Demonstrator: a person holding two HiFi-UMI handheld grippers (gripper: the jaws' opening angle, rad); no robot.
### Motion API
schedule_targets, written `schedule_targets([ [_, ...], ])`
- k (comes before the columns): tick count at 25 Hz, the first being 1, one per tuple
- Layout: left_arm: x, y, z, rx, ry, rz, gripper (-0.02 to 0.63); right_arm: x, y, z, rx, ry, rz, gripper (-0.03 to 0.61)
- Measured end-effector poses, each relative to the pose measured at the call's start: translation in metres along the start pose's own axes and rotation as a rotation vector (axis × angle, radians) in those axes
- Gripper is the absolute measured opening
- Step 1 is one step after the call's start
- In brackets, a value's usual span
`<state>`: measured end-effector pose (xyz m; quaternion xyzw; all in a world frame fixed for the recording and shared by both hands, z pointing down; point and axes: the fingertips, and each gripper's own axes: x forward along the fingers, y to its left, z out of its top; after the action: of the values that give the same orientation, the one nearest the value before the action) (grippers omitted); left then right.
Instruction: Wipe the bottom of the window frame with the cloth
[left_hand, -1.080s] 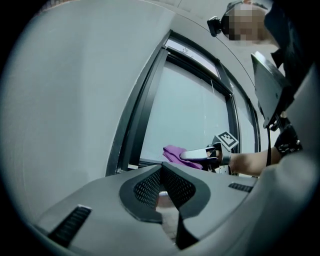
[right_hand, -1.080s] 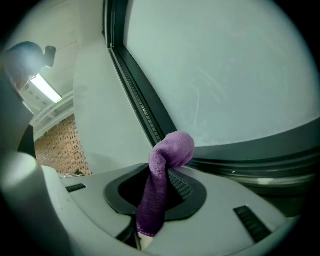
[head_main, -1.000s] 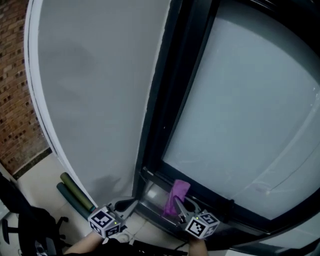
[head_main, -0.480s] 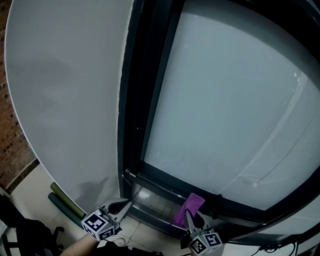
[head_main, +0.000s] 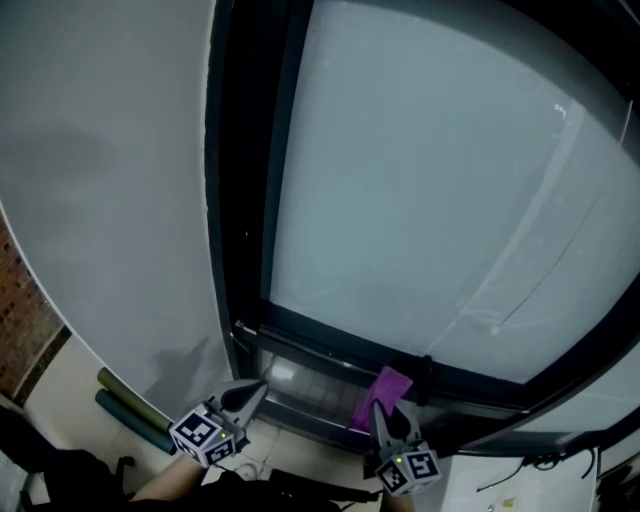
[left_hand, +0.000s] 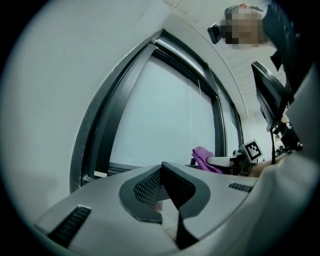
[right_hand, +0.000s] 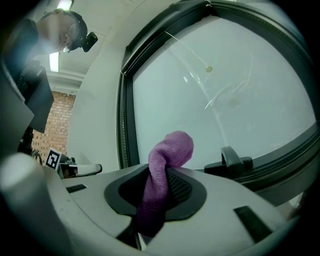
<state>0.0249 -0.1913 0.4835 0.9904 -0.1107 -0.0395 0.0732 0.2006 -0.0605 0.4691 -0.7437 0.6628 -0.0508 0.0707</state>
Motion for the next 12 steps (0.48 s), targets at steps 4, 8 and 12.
schedule_targets([
  [4, -0.005, 0.005, 0.000, -0.001, 0.003, 0.018, 0.005, 0.001, 0.008, -0.003, -0.008, 0.014, 0.009, 0.084],
  [8, -0.010, 0.014, -0.002, -0.016, 0.001, 0.044, 0.005, 0.006, 0.017, -0.009, -0.019, 0.033, 0.022, 0.083],
  [12, -0.014, 0.017, -0.001, -0.021, 0.003, 0.059, 0.005, 0.011, 0.020, -0.005, -0.011, 0.027, 0.037, 0.083],
])
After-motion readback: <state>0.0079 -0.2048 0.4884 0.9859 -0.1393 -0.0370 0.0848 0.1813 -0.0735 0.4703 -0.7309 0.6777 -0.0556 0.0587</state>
